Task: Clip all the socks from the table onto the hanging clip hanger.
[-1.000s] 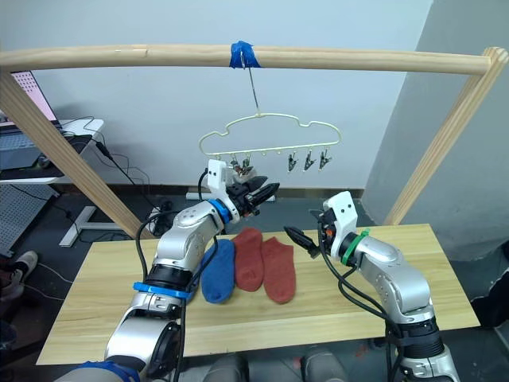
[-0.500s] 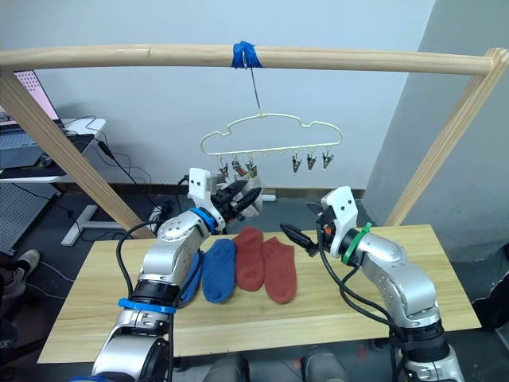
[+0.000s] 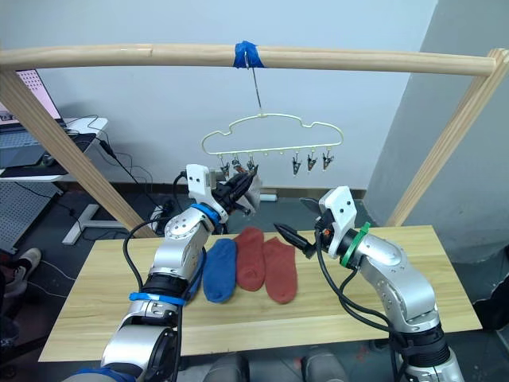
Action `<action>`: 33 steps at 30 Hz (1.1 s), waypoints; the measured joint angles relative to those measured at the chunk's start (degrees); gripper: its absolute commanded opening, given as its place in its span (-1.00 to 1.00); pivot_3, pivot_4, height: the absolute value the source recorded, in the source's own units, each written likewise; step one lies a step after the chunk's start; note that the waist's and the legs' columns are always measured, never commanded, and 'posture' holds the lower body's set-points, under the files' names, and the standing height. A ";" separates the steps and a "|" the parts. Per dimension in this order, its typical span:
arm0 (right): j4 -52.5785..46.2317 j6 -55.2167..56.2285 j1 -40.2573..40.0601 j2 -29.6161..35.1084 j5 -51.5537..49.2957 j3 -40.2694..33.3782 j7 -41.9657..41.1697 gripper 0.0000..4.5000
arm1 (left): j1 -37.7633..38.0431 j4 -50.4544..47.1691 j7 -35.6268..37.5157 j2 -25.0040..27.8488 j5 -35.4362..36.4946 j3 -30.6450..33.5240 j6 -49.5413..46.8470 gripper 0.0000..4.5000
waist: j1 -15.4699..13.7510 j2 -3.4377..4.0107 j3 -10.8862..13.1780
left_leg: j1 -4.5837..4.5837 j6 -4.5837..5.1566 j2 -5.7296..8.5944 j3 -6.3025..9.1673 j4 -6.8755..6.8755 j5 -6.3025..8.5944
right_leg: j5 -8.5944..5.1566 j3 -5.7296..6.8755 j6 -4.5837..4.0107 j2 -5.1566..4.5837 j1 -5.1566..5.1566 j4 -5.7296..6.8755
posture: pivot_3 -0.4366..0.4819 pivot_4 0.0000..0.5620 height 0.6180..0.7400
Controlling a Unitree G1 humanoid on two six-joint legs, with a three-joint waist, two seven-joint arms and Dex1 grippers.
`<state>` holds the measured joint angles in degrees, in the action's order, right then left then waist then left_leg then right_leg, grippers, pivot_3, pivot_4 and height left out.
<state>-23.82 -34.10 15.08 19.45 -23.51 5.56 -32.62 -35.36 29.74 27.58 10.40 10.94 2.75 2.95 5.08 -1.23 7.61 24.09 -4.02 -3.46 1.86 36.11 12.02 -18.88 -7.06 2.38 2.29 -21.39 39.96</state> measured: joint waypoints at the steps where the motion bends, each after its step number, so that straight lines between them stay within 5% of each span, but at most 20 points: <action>1: 0.00 0.01 0.01 0.02 0.00 0.00 0.09 1.00 | -0.23 0.49 -0.29 -0.13 -0.18 -0.01 0.51 -0.67 | 0.00 0.00 0.00 | 0.00 0.00 0.00 0.00 0.00 0.00 | 0.00 -0.01 0.00 0.00 0.00 0.00 | -0.24 -0.70 1.00; 6: 0.00 0.05 0.03 0.22 0.00 -0.08 0.42 1.00 | -0.62 1.90 -0.95 -0.23 -1.04 0.00 2.99 -0.50 | 0.07 0.00 0.00 | -0.01 0.00 -0.01 0.00 0.00 0.00 | 0.00 0.00 0.00 0.00 -0.01 0.01 | -0.24 -0.72 1.00; 15: 0.00 0.06 1.18 0.25 -0.01 -0.12 0.52 1.00 | -2.00 4.18 -1.21 -0.24 -1.19 0.33 4.16 0.59 | 0.10 0.00 -0.01 | -0.02 0.00 0.00 -0.01 0.01 0.00 | 0.09 0.00 -0.16 0.00 0.00 0.02 | -0.25 -0.72 1.00; 33: 0.00 0.07 1.38 0.28 -0.01 -0.33 1.42 1.00 | -4.10 5.18 -0.95 -1.31 -1.23 0.31 4.39 0.59 | 0.19 0.00 -0.01 | -0.02 0.00 0.00 0.00 0.01 0.00 | 0.10 0.00 -0.17 0.00 0.00 0.03 | -0.26 -0.70 1.00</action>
<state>-23.82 -34.03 16.46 19.72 -23.53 5.23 -31.21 -39.46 34.92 26.63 9.09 9.70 3.06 7.34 5.28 -1.23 7.60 24.07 -4.02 -3.46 1.85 36.12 12.02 -18.78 -7.06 2.21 2.29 -21.39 39.99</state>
